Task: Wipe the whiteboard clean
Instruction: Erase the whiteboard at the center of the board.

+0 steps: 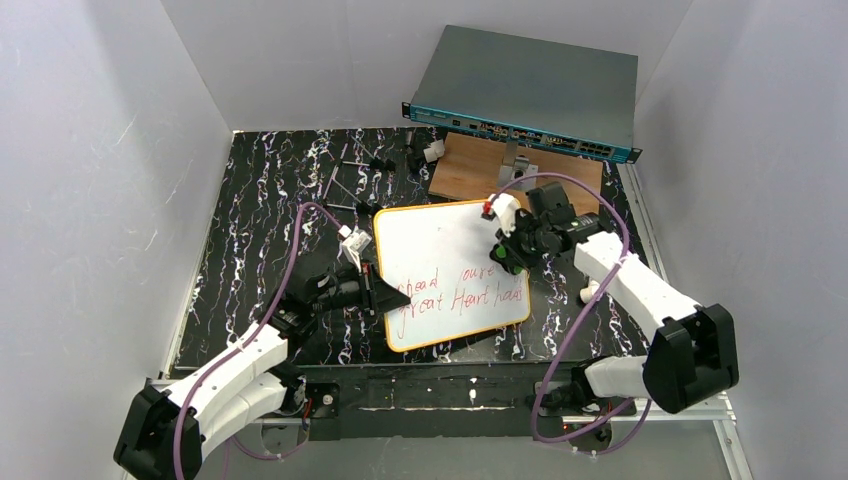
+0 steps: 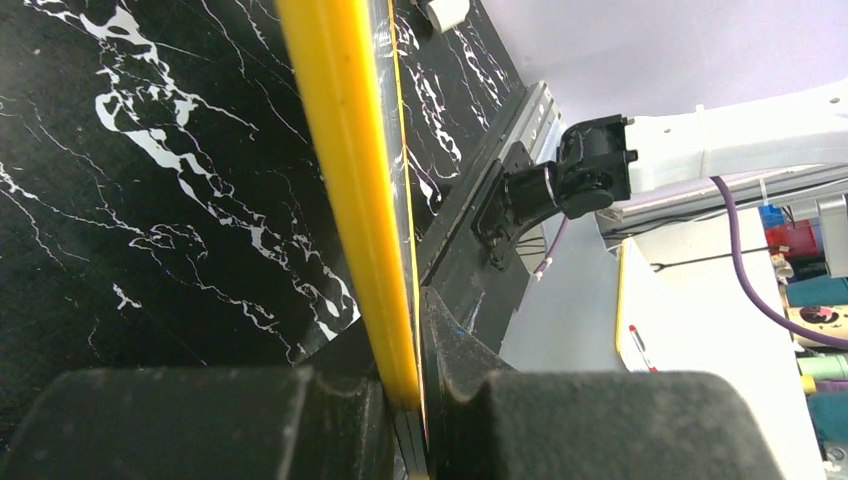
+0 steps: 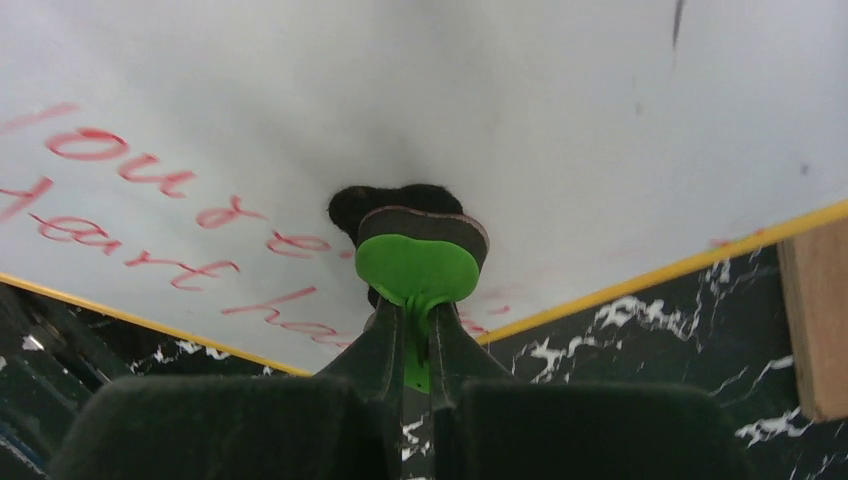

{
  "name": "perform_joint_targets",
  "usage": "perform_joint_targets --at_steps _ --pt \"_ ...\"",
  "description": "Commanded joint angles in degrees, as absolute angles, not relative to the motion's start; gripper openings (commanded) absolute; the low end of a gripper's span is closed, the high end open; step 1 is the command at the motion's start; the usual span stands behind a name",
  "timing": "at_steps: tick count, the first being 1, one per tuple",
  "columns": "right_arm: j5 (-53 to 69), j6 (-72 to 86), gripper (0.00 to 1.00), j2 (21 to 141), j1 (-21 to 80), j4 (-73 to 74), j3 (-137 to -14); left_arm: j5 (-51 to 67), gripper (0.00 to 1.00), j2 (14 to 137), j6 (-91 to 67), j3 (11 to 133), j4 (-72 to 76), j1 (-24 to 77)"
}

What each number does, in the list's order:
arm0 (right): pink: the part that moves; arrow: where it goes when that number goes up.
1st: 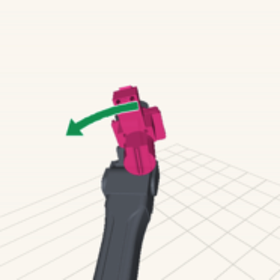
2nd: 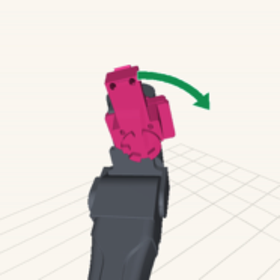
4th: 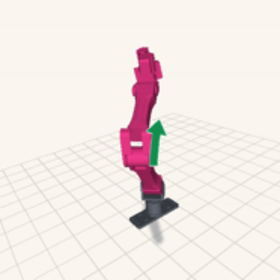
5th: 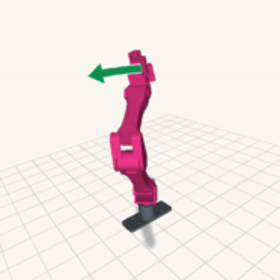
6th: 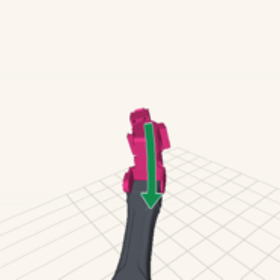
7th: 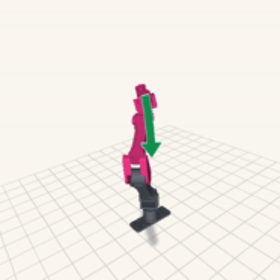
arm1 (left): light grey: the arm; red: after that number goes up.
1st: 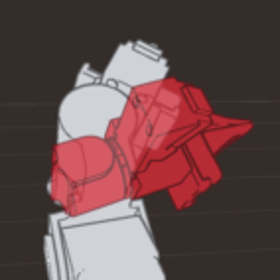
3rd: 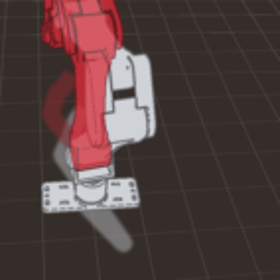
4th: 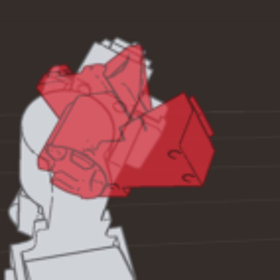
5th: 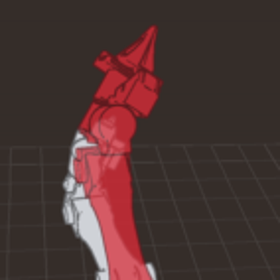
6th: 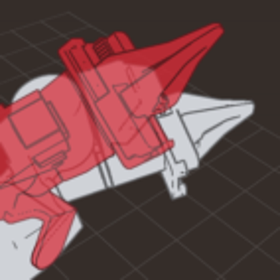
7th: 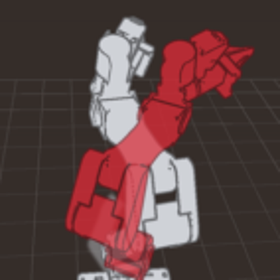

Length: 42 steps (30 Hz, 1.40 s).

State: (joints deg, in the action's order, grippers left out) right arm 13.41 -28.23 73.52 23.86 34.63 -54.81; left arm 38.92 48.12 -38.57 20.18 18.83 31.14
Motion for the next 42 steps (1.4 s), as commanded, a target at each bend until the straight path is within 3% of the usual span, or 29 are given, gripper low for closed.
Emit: perform_joint_targets --at_steps 1,6,10,21,27,37,42 --pt "15.1 -26.8 0.01 76.9 30.3 32.2 -63.7 42.0 0.00 45.2 -35.4 21.8 28.1 31.8" --pt "19.6 -26.5 0.01 82.1 41.5 37.8 -74.0 41.4 0.00 45.2 -35.7 22.0 28.1 31.7" --pt "19.8 -26.3 0.01 82.4 43.9 37.9 -73.6 40.2 0.00 43.7 -35.5 21.5 27.2 31.7" --pt "17.9 -25.3 0.01 74.9 23.7 31.4 -61.1 40.3 0.00 44.8 -35.4 21.2 29.0 31.7" --pt "25.0 -28.2 0.01 72.5 22.9 35.5 -59.5 35.7 0.00 40.4 -32.9 21.0 23.5 31.8" --pt "27.9 -33.2 0.01 64.9 19.7 43.4 -56.0 15.6 0.00 22.2 -26.6 21.4 8.7 31.3" --pt "26.5 -31.5 0.01 65.0 19.6 40.9 -55.0 16.6 0.00 21.3 -26.7 20.7 7.5 31.3"
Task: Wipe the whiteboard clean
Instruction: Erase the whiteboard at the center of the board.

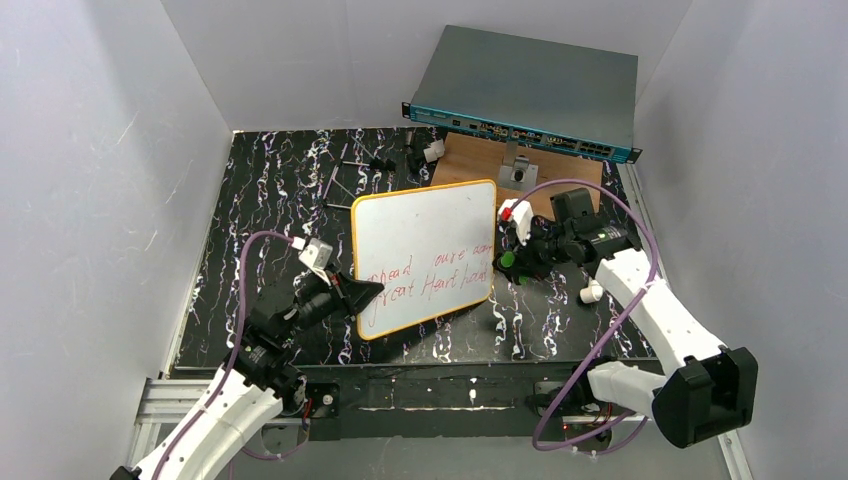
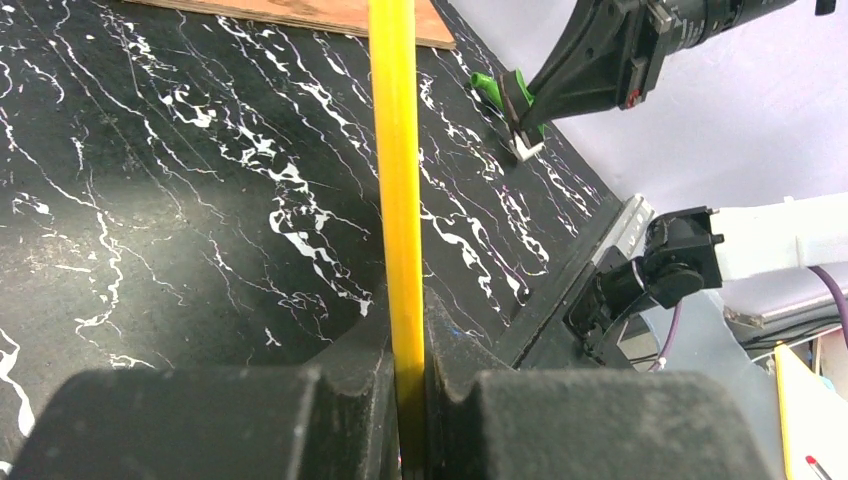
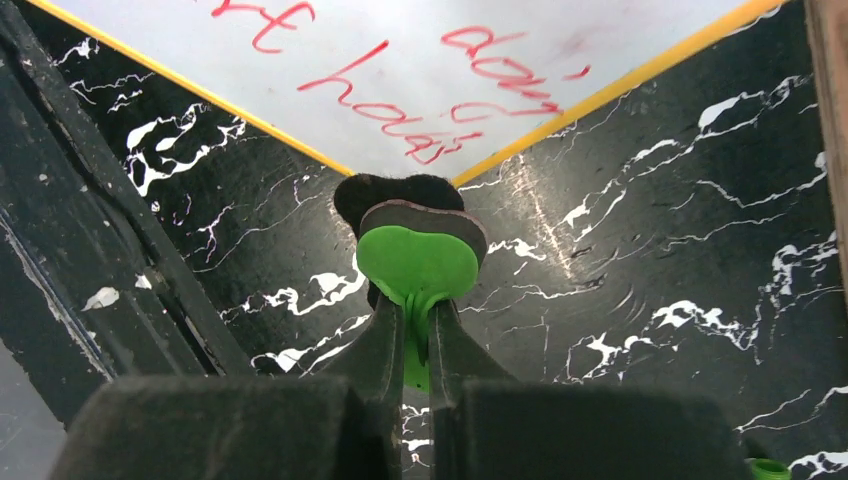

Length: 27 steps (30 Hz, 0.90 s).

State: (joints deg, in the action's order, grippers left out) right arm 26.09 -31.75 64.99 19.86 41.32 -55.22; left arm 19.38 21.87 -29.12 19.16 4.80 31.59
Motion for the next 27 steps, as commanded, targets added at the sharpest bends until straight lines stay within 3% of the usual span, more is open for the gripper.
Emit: perform_joint_targets --at_steps 1,9,14,20,27 --pt "26.1 -30.4 0.01 65.4 19.7 40.2 -55.3 17.2 0.00 21.6 -27.2 20.2 8.0 31.3" --pt "26.1 -24.4 0.01 70.8 21.4 33.2 -56.2 18.0 0.00 25.7 -31.4 16.8 17.4 31.3" --pt "20.3 -27.1 0.01 72.6 32.8 30.8 -59.5 17.3 0.00 28.8 -35.7 15.9 20.3 31.3" --pt "19.3 -27.0 0.01 76.4 39.4 32.9 -68.1 14.9 0.00 27.9 -41.5 13.7 19.9 31.3" --pt "9.5 -24.2 0.01 82.5 48.4 31.6 -73.7 14.3 0.00 28.9 -46.8 11.6 23.1 31.3"
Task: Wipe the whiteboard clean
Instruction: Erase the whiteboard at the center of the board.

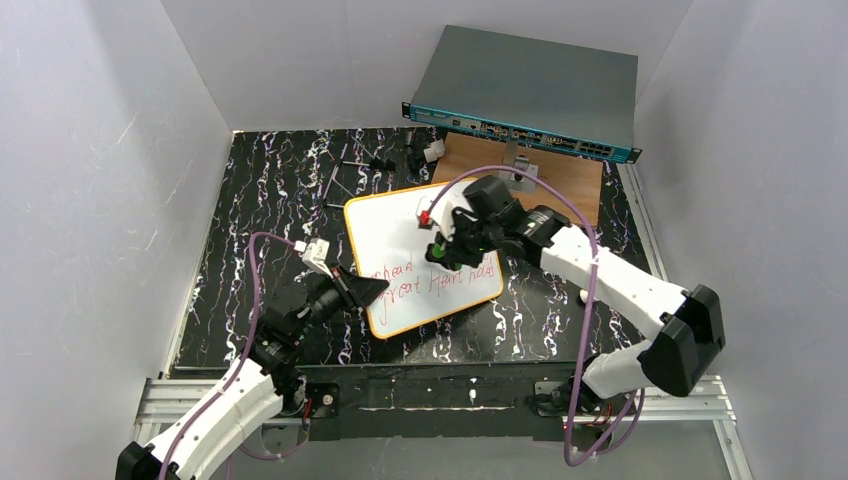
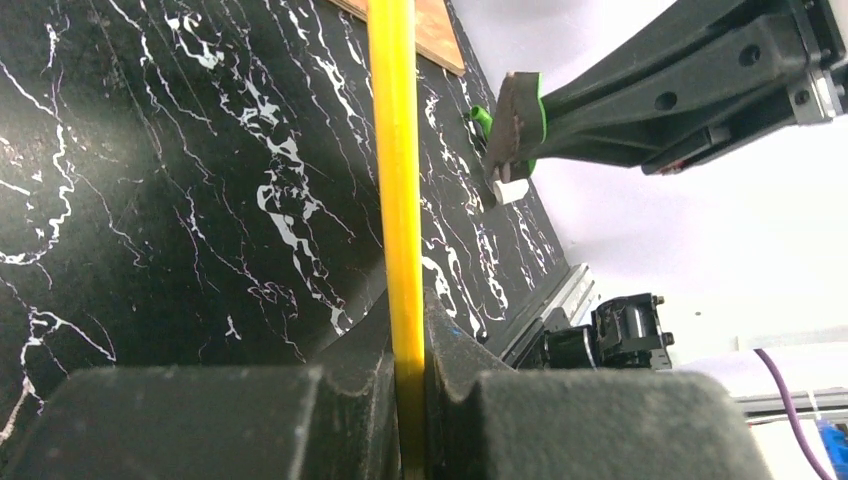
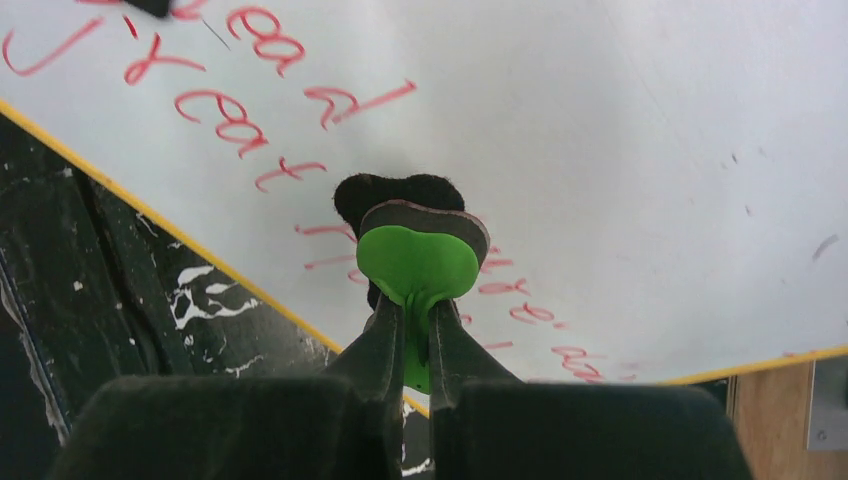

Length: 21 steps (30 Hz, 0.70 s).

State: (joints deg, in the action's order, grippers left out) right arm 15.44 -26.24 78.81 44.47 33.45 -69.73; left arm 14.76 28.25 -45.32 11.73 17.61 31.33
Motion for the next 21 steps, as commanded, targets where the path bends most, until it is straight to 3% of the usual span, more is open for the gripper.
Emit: perform_joint_targets --at_steps 1,9,21 --pt "9.3 -23.9 0.01 83.5 49.5 31.9 -75.1 14.5 0.00 29.6 -47.2 11.6 24.1 31.3" --pt "6.8 -21.9 0.01 91.0 55.1 34.1 -85.1 15.6 0.00 32.8 -48.3 11.6 27.6 31.2" --pt "1.1 -25.8 0.01 91.6 60.7 33.2 -81.7 15.3 0.00 31.5 -47.2 10.7 27.1 31.3"
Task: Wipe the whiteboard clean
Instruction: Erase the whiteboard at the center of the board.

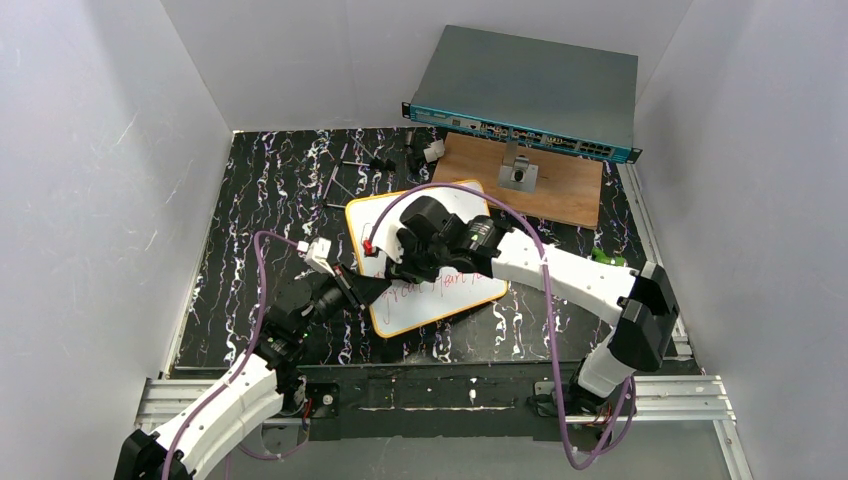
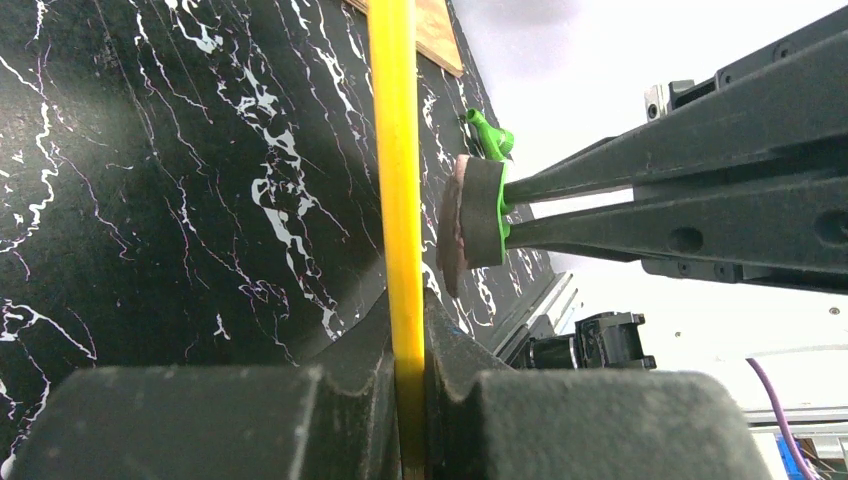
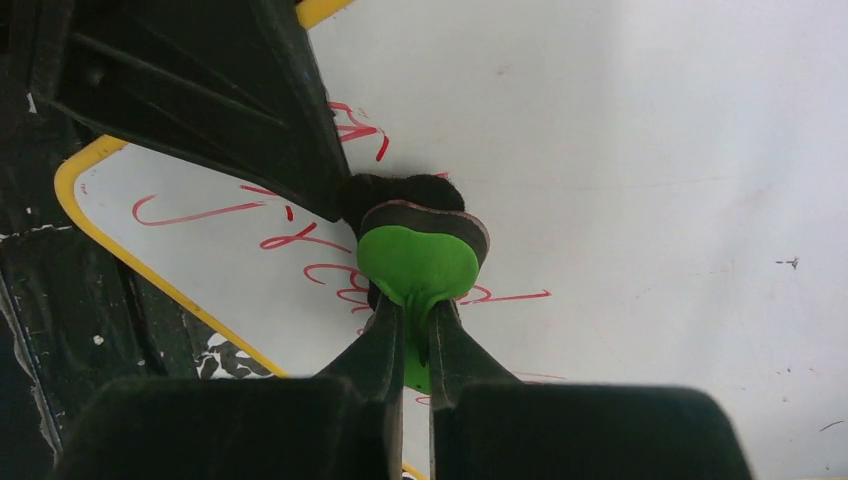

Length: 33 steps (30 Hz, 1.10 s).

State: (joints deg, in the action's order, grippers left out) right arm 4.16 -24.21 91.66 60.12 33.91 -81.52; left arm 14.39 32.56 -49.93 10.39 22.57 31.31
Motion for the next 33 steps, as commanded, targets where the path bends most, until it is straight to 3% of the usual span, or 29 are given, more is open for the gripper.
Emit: perform_joint_targets --at_steps 1,7,13,16,22,28,33 --pt "0.6 -26.1 0.01 91.5 60.5 33.0 -81.5 15.4 0.00 31.5 -46.9 10.8 26.9 31.3" --pt "-2.6 -27.1 0.01 93.1 60.6 32.4 -80.2 16.0 0.00 32.2 -46.8 11.1 28.2 31.3" --pt "-13.7 -28.4 0.01 92.2 57.8 31.1 -80.1 15.7 0.00 30.5 -46.3 11.0 27.4 31.3" --pt "-3.6 -26.8 0.01 95.2 60.8 37.9 -87.2 16.4 0.00 32.5 -46.4 11.2 29.1 31.3" --pt "9.5 -27.1 0.01 90.4 56.2 42.4 -86.3 13.2 0.00 27.8 -43.4 11.4 22.9 31.3" --pt "23.0 -35.3 0.01 78.0 46.3 47.2 -71.4 8.0 0.00 22.0 -39.8 12.1 16.2 31.2" --pt "13.9 -38.3 0.01 71.1 44.6 43.7 -55.1 2.1 0.00 20.8 -34.3 16.0 8.9 31.3"
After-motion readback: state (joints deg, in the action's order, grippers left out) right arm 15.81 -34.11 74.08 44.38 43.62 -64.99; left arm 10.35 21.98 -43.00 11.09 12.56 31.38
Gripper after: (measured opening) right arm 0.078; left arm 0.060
